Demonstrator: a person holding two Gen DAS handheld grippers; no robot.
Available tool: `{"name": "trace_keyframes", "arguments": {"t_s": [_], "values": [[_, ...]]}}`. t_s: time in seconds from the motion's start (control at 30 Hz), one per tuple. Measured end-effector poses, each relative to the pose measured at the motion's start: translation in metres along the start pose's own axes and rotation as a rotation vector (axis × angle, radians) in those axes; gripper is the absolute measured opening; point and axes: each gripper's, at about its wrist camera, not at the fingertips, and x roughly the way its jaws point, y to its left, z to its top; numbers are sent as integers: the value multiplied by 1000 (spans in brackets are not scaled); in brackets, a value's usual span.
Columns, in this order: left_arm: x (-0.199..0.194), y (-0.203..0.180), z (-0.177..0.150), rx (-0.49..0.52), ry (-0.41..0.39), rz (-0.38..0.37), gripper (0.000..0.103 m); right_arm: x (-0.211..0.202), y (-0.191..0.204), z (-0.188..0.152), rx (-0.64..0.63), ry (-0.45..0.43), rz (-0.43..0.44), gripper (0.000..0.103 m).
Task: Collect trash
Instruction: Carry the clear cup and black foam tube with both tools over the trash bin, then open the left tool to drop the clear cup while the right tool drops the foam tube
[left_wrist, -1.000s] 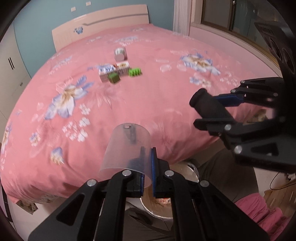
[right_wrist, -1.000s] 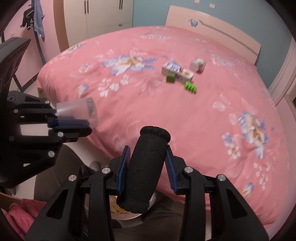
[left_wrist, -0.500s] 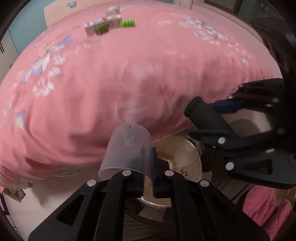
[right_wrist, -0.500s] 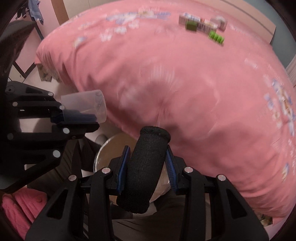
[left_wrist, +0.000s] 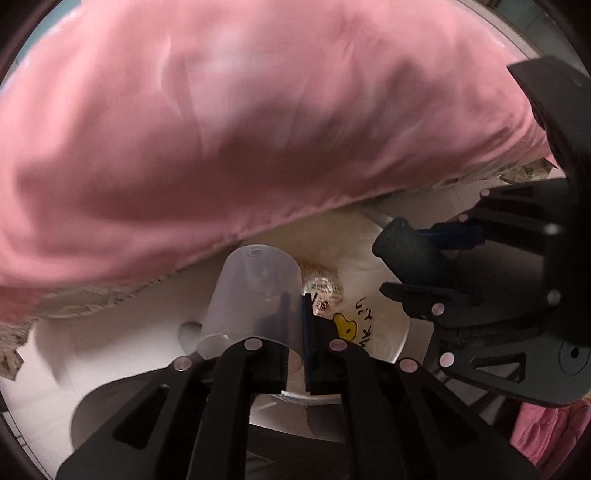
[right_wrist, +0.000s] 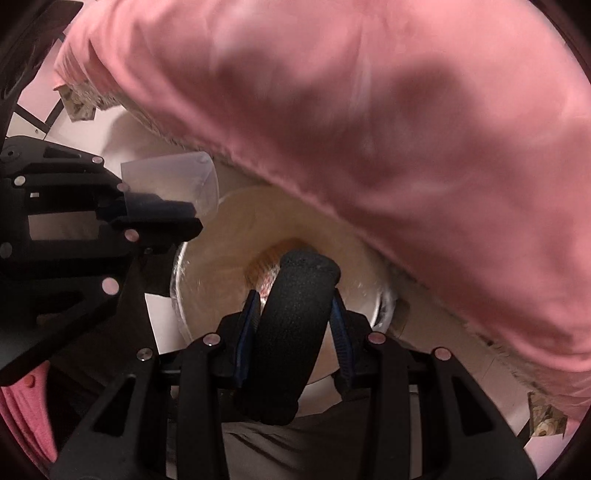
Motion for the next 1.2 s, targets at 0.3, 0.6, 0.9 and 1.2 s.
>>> {"name": "trace_keyframes", "arguments": {"t_s": [0.3,0.6,0.9,1.2], "values": [[50,14,-8,-65,99,-37,8,55,2,3,32,111,40,39],[93,14,-14,-119,182,-66,8,99,-9,2,81,202,85,39],[132,20,-17,-144,285,-97,8,143,-17,-6,132,288,94,39],[175,24,-17,-209,363,-151,8,173,-18,-9,154,350,80,39]]}}
